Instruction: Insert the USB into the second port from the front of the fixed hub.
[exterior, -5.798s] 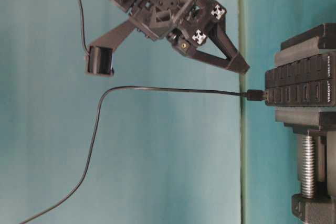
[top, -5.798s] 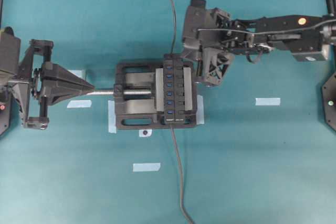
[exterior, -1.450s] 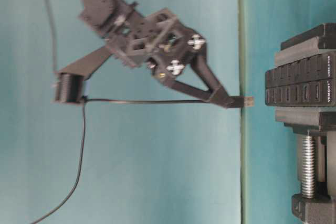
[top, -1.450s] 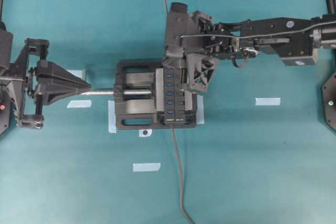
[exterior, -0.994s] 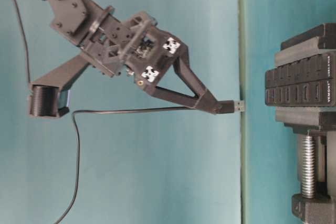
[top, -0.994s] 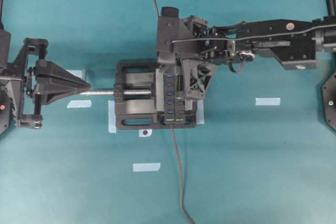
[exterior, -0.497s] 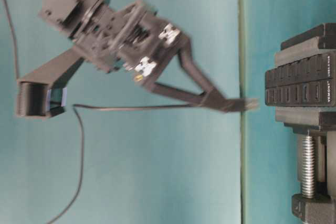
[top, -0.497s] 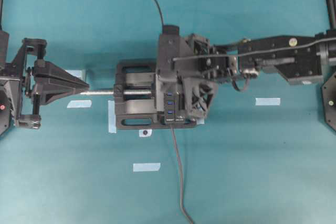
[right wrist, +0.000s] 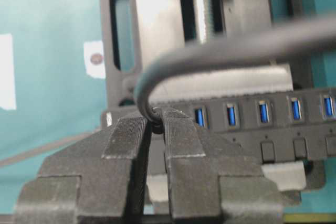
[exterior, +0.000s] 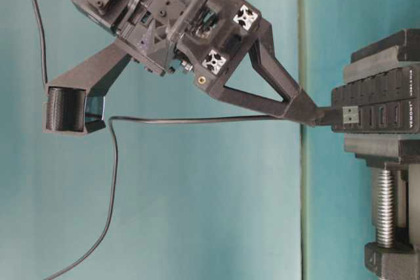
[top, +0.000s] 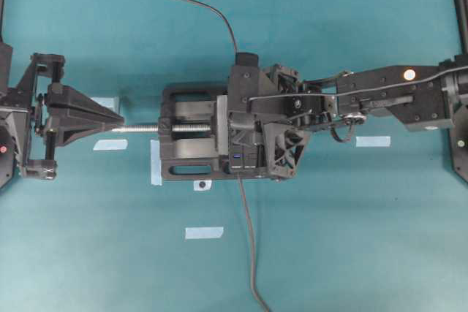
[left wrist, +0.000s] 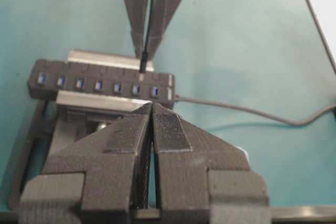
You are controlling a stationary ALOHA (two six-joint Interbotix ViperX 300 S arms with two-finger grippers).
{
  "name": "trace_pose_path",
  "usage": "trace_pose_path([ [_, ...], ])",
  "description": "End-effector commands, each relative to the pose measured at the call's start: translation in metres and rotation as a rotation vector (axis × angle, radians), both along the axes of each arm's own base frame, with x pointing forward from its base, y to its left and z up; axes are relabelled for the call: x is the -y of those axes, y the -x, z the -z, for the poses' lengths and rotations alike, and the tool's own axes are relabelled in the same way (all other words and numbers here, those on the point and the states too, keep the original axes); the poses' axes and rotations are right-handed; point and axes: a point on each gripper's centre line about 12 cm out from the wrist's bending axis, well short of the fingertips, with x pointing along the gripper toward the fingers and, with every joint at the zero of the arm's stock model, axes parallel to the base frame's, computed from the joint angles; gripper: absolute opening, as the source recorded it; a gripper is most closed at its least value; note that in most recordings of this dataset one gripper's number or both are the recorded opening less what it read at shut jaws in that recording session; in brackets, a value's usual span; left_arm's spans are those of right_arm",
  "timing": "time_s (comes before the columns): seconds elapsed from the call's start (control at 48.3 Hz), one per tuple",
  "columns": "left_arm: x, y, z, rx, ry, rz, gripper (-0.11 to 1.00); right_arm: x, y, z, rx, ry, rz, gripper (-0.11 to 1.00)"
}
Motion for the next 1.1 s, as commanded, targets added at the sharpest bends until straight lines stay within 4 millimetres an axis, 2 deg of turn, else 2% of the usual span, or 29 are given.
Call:
trace_pose_path([
  [0.0,0.0,-0.002,-0.004,0.014,0.0,0.002,0.01,-0.004,-0.002,-0.006,0.029,-0.01,0.001,0.09],
  [0.248,0.0,-0.002,-0.006,0.018,0.0,0.002,0.01,-0.006,-0.005,0.002,0.029,-0.008,-0.005,0.09],
  [1.077,0.001,-0.002,-0.007,0.022,-0.003,0.004,0.01,0.003,-0.001,0.009,0.009,0.001,0.011,0.09],
])
